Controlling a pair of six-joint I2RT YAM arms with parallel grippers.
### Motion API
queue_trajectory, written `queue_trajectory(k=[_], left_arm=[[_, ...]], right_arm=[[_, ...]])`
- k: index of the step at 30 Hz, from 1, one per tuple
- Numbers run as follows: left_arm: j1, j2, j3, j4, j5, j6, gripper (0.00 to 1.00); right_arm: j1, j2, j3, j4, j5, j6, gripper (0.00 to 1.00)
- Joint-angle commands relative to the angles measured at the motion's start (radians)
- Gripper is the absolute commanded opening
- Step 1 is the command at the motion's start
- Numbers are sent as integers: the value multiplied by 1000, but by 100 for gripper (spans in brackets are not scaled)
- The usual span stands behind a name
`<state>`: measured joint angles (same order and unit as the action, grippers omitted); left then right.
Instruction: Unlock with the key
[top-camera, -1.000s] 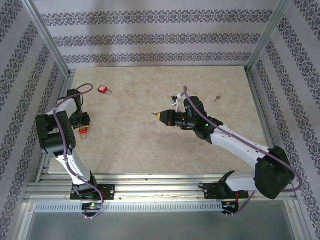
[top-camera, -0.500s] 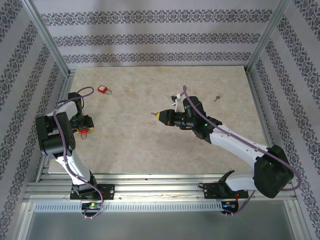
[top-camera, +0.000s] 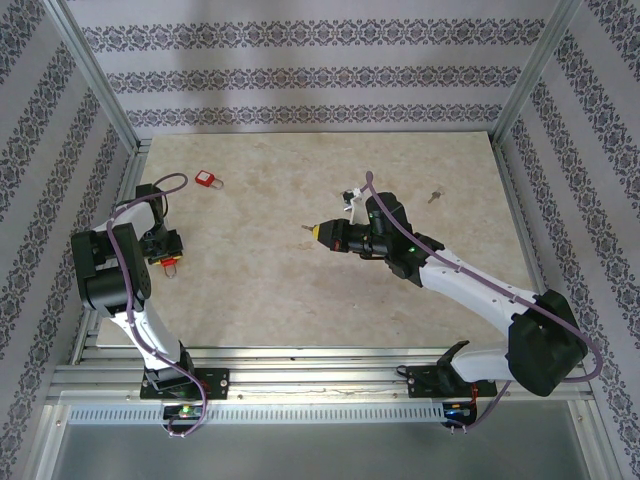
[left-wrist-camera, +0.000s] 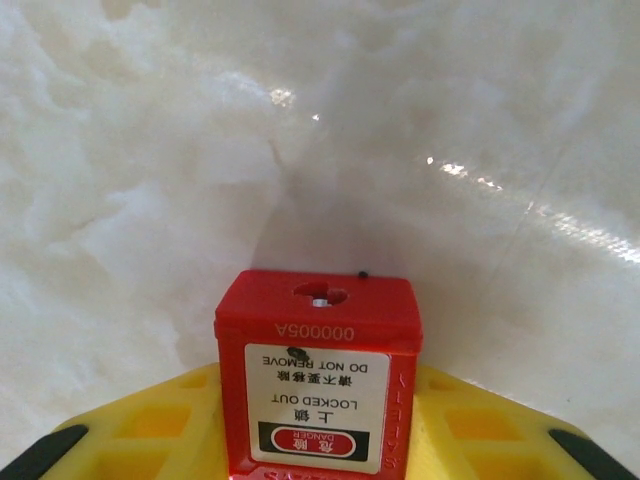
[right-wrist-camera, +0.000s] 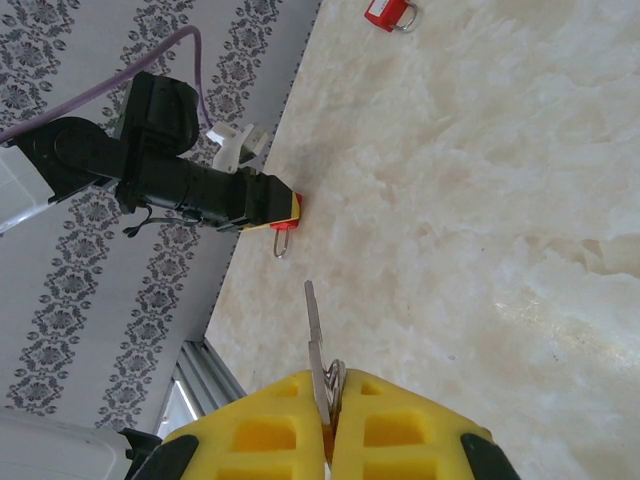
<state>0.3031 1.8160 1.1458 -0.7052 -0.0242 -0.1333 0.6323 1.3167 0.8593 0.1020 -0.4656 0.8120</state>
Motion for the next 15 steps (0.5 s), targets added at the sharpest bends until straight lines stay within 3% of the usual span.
queue_trajectory(k=[1, 7, 15], left_arm=[[1, 25, -6, 21, 50, 18, 21], [-86, -64, -17, 63, 131, 49, 6], [-444, -369, -29, 293, 164, 252, 0]], right_arm=[[-10, -7, -4, 13, -39, 1, 0], [-81, -70, -8, -58, -63, -6, 0], [-196, -94, 107, -327, -146, -82, 0]])
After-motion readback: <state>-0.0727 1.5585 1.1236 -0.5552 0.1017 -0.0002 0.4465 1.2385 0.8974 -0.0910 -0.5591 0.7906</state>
